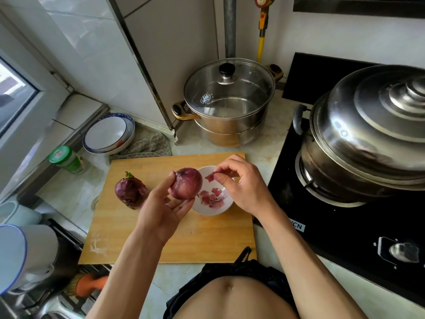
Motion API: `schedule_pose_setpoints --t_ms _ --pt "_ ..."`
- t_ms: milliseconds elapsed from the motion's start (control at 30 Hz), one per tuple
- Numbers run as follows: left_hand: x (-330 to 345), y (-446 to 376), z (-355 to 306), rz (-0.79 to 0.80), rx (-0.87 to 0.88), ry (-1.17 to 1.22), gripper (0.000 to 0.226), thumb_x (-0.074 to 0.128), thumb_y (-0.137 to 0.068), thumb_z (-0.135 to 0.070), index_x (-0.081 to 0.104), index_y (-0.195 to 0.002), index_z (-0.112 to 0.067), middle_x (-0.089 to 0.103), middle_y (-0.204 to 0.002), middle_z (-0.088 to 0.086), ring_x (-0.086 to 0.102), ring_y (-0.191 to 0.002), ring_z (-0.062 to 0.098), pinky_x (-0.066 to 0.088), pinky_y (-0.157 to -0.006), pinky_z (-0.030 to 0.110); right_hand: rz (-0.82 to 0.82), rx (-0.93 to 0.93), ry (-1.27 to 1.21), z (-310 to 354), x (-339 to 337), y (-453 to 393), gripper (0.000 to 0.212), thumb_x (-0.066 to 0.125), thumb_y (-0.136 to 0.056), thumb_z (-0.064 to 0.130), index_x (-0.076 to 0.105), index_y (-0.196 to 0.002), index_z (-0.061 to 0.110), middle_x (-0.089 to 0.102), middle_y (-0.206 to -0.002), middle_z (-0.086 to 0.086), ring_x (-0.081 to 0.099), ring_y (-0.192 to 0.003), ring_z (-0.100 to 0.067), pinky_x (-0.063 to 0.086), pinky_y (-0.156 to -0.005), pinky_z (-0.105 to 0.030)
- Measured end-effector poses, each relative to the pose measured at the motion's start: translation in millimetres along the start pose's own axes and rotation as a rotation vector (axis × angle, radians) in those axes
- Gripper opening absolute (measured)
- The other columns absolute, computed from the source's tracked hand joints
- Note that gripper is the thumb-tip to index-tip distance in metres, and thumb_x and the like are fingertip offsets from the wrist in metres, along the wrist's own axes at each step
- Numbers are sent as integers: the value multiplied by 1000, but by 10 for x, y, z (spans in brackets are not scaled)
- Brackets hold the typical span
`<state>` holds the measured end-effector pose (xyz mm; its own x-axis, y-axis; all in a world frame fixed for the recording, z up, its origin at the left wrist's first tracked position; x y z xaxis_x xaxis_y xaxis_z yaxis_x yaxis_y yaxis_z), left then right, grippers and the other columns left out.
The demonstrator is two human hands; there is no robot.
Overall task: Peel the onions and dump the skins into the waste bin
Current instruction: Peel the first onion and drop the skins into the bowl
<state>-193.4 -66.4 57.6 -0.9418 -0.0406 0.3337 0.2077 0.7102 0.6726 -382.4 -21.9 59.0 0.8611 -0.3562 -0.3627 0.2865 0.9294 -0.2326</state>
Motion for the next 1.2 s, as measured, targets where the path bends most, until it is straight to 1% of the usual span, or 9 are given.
schedule_pose_setpoints --t_ms 100,200,300,500,633,700,800,967,1200 --pt "-19 11 9 35 4 14 30 67 -94 -30 65 -115 -8 79 -83 11 78 -81 23 60 -91 38 -6 72 90 -61 16 10 4 72 -89 14 76 -90 12 64 -88 3 60 -80 -8 48 -71 -16" --pt "4 26 44 82 20 40 26 67 -88 -25 67 -110 -10 79 -93 14 78 -85 25 60 -88 39 35 117 192 -142 55 29 13 68 -92 19 79 -88 13 66 -84 -1 61 -76 -12 50 -72 -29" --pt "28 26 69 128 47 29 25 65 -84 -22 69 -105 -9 78 -91 11 78 -84 24 59 -86 39 61 130 273 -179 107 47 25 66 -93 27 77 -74 16 64 -75 -2 59 -70 -16 50 -69 -39" --pt "-47 -59 85 160 90 5 31 70 -86 -21 63 -112 -7 73 -109 14 74 -102 31 64 -82 39 31 142 283 -87 123 45 12 76 -85 25 81 -79 15 70 -76 0 62 -70 -16 51 -67 -37" --pt "-48 -67 55 187 138 -4 38 71 -87 -18 59 -120 -5 72 -111 15 74 -102 31 63 -82 38 10 239 -2 45 82 36 13 71 -91 24 80 -94 16 75 -85 10 69 -79 -3 56 -73 -24" --pt "-44 -63 35 196 159 -24 35 67 -88 -15 58 -120 -2 71 -115 20 73 -103 32 63 -86 41 58 284 -112 106 97 40 17 72 -91 27 78 -103 17 75 -90 14 71 -87 0 58 -79 -23" --pt "-39 -57 11 218 190 -66 57 75 -85 -14 52 -134 5 66 -128 28 69 -114 39 59 -94 51 111 307 -141 147 122 53 18 74 -89 25 78 -104 16 75 -89 11 72 -86 -1 61 -79 -29" --pt "-31 -67 -56 209 236 -157 43 75 -78 -10 60 -118 -5 63 -128 34 65 -116 50 60 -90 54 145 339 -223 141 107 49 15 71 -87 14 77 -98 22 78 -88 0 75 -83 -11 62 -80 -40" --pt "-22 -82 -84 202 270 -201 40 77 -78 -14 64 -115 -6 66 -125 31 69 -111 45 60 -89 55 119 372 -243 180 89 43 25 65 -86 6 78 -91 27 78 -81 2 75 -80 -11 62 -80 -37"
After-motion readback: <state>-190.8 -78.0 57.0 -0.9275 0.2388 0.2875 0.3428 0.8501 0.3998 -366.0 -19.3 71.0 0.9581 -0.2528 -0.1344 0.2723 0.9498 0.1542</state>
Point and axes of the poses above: each hand's wrist, its own y-axis away from the middle knuckle, its own x-axis out of the palm, z = x × y, the point moved 4 cm from there along -y, towards the middle knuckle
